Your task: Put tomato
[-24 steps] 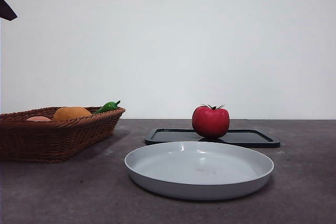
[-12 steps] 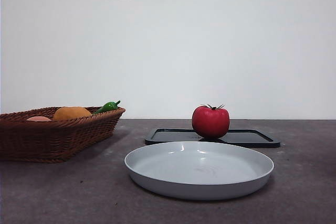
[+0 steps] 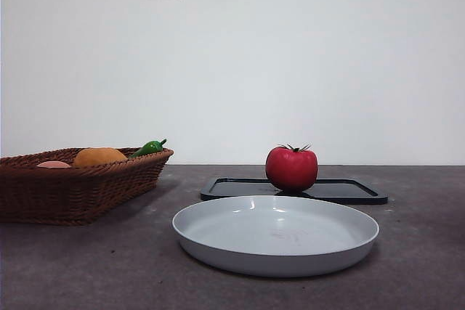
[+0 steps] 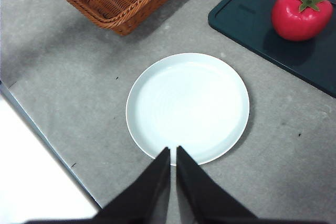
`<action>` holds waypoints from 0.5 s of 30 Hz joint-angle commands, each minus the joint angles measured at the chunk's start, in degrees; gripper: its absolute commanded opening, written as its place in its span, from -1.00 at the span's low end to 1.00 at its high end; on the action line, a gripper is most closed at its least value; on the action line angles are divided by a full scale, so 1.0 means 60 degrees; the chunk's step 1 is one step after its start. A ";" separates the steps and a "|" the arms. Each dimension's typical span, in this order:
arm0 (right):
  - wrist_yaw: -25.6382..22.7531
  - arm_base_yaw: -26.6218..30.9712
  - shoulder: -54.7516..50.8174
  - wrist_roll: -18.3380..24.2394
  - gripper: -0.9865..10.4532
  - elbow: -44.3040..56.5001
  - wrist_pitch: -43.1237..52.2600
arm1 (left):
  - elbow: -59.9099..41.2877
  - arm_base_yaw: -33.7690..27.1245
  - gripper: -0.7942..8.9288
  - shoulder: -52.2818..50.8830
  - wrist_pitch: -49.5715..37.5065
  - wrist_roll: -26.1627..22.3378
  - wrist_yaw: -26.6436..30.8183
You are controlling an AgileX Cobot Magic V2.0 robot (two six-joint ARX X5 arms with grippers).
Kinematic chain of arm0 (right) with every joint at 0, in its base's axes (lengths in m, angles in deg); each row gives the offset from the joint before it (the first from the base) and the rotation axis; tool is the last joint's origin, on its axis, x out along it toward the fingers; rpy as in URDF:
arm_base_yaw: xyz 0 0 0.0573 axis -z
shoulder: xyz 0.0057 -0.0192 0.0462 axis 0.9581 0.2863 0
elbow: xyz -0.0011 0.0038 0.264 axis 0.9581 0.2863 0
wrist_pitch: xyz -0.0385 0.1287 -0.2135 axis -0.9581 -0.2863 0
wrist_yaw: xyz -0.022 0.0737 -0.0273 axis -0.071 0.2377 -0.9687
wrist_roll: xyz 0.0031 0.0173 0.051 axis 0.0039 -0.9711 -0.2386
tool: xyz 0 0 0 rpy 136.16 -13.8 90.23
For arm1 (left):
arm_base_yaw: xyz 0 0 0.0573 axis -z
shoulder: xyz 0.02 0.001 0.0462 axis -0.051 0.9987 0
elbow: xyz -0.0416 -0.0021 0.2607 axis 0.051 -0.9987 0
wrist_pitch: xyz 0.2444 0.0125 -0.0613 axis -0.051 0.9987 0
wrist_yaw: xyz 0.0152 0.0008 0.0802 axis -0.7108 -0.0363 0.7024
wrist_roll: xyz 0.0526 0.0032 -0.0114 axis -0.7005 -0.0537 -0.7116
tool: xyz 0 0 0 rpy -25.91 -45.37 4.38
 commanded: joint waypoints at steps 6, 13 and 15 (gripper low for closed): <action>0.0007 -0.0069 0.0066 -0.0098 -0.81 -0.0025 0.0084 | 0.0215 0.0036 -0.82 0.0033 -0.0047 -0.0113 -0.0044; 0.0007 -0.0069 0.0066 -0.0102 -0.81 -0.0025 0.0091 | 0.0215 -0.0295 -0.82 -0.0900 -0.0299 -0.1392 0.1840; 0.0007 -0.0069 0.0066 -0.0098 -0.81 -0.0025 0.0091 | 0.0215 -0.0514 -0.82 -0.1315 -0.0364 -0.1333 0.1832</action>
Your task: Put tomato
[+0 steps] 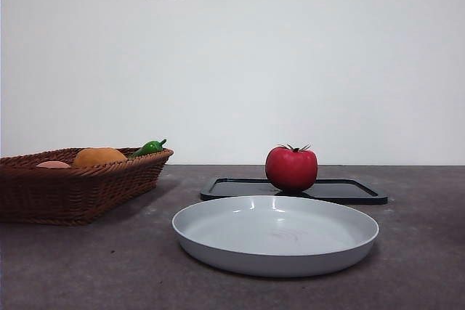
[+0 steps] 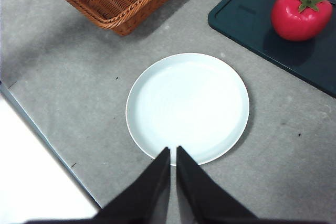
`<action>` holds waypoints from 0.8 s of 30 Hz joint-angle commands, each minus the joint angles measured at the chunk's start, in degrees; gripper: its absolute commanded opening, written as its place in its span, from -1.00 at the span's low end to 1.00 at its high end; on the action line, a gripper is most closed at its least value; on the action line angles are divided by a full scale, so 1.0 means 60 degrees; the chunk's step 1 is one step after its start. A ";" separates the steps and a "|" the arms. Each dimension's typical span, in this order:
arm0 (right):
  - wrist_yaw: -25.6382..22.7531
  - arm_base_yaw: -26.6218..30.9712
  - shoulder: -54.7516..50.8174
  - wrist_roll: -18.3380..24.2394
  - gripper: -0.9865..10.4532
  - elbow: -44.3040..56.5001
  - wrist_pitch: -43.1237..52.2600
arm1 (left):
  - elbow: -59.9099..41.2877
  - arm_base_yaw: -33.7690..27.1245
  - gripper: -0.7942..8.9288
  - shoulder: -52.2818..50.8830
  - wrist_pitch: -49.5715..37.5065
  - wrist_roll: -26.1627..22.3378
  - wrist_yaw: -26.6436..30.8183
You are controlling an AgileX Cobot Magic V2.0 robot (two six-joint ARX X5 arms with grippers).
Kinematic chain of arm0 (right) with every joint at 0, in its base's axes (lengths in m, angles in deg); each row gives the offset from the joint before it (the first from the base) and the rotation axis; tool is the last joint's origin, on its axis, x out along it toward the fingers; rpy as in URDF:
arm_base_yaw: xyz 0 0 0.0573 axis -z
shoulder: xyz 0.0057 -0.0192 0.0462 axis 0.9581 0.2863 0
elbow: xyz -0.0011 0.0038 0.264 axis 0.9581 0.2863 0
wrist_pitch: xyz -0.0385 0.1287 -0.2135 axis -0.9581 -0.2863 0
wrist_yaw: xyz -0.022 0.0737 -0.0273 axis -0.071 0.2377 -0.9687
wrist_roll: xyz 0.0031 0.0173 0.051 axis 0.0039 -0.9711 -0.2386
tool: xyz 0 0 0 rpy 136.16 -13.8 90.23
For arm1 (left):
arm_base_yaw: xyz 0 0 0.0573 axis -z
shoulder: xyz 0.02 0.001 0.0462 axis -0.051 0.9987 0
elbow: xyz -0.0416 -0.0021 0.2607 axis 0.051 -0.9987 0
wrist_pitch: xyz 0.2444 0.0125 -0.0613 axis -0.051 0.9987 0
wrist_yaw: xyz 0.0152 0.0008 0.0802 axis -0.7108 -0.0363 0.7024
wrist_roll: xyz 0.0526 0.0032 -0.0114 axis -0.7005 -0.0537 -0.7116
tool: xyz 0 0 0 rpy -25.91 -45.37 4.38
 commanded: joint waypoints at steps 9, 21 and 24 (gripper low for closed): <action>0.0007 -0.0069 0.0066 -0.0098 -0.81 -0.0025 0.0095 | -0.0973 -0.2131 -0.82 -0.2732 -0.4353 -0.0787 0.0827; 0.0007 -0.0069 0.0066 -0.0098 -0.81 -0.0025 0.0095 | -0.5861 -0.3045 -0.82 -0.5581 -0.8127 0.0284 0.3249; 0.0007 -0.0069 0.0066 -0.0098 -0.81 -0.0025 0.0095 | -0.6757 -0.3053 -0.82 -0.6145 -0.8131 0.0288 0.3552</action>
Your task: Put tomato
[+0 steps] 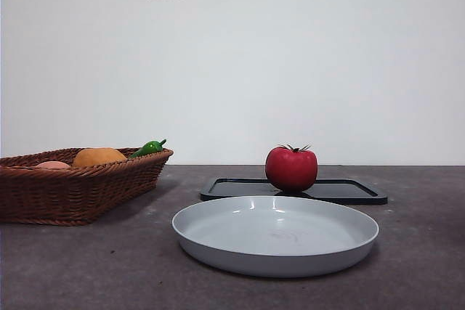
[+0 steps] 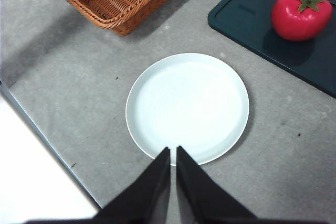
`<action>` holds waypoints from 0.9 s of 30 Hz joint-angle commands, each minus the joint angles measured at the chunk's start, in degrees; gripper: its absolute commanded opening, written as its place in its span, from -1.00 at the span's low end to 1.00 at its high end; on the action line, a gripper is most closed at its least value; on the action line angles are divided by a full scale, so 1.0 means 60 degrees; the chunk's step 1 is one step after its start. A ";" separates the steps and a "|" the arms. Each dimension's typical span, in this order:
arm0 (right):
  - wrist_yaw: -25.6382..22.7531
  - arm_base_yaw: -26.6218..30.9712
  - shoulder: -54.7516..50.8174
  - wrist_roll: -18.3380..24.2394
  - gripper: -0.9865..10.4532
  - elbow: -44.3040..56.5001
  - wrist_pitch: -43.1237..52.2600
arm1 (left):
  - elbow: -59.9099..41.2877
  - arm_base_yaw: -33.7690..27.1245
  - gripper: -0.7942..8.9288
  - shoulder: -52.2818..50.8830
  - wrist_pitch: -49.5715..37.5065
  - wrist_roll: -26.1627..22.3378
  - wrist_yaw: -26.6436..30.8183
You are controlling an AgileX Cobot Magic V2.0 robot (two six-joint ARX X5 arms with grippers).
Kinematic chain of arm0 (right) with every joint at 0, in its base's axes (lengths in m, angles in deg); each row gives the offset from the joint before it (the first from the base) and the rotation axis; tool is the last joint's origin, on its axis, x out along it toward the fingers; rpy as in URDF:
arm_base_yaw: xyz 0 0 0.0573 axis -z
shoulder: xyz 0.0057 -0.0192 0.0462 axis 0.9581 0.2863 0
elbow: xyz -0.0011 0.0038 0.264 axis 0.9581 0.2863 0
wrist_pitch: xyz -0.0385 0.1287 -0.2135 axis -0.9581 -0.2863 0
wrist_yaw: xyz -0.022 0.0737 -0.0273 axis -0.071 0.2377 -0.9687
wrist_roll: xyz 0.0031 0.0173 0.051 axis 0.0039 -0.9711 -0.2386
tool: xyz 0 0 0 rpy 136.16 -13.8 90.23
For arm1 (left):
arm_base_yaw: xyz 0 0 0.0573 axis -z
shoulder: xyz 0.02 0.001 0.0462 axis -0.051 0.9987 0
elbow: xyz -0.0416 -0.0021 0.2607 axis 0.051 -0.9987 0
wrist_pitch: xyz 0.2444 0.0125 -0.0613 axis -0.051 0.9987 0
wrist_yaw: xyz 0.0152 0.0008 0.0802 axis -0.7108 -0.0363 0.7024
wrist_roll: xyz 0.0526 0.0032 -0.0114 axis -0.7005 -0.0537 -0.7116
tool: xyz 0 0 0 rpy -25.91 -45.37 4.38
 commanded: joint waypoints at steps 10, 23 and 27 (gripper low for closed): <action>0.0007 -0.0069 0.0066 -0.0102 -0.81 -0.0025 0.0091 | -0.2076 -0.0044 -0.82 -0.1424 0.0146 0.0171 0.0233; 0.0007 -0.0069 0.0066 -0.0102 -0.81 -0.0025 0.0095 | -0.2929 -0.0047 -0.82 -0.1872 0.0721 0.0160 0.0444; 0.0007 -0.0069 0.0066 -0.0102 -0.81 -0.0025 0.0095 | -0.3009 -0.0044 -0.82 -0.1869 0.1249 0.0186 0.0444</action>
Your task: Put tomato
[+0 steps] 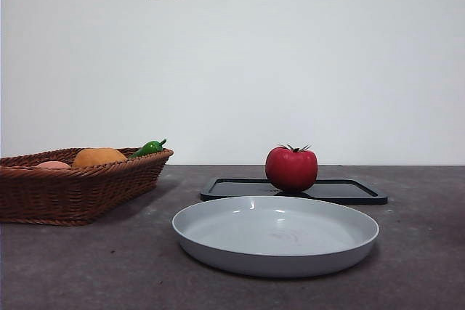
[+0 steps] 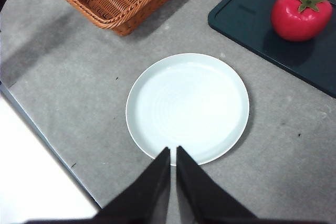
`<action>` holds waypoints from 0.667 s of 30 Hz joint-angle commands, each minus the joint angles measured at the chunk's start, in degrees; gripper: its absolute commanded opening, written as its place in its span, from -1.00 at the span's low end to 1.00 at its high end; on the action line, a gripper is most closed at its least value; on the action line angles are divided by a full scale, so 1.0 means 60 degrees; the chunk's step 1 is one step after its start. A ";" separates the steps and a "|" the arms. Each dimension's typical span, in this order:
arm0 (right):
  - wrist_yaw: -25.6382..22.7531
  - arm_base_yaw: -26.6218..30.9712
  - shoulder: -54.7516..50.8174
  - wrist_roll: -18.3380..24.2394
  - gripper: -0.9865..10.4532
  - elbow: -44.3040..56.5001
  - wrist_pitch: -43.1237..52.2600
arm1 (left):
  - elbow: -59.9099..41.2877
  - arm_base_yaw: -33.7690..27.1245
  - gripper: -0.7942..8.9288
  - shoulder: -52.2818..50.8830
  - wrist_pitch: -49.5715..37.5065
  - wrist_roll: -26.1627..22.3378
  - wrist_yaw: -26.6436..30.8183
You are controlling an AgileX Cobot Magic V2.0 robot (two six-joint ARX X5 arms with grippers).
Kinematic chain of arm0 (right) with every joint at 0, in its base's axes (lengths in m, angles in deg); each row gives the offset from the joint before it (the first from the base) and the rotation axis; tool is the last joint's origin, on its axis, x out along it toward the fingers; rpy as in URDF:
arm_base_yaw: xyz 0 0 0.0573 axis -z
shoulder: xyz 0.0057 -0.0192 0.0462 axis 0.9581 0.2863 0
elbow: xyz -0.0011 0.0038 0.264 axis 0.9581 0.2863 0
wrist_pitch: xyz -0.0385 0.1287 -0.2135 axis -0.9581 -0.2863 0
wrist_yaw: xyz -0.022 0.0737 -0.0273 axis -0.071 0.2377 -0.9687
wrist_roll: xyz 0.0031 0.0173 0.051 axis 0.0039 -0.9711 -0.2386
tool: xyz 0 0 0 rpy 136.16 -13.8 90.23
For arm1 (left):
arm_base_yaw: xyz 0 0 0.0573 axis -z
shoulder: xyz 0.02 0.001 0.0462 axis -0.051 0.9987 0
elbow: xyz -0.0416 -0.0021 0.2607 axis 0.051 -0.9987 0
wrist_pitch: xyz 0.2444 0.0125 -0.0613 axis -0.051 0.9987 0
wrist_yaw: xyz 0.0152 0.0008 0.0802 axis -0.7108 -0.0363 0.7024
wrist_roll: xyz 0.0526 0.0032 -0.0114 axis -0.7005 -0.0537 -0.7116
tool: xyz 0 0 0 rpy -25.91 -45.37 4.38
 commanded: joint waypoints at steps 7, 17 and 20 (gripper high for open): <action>0.0007 -0.0069 0.0066 -0.0102 -0.81 -0.0025 0.0098 | -0.0091 -0.0025 -0.82 -0.0018 0.0244 0.0466 0.0029; 0.0007 -0.0069 0.0066 -0.0102 -0.81 -0.0025 0.0102 | -0.0091 -0.0025 -0.82 -0.0018 0.0244 0.0466 0.0029; 0.0007 -0.0069 0.0066 -0.0102 -0.81 -0.0025 0.0098 | -0.0091 -0.0025 -0.82 -0.0018 0.0244 0.0466 0.0029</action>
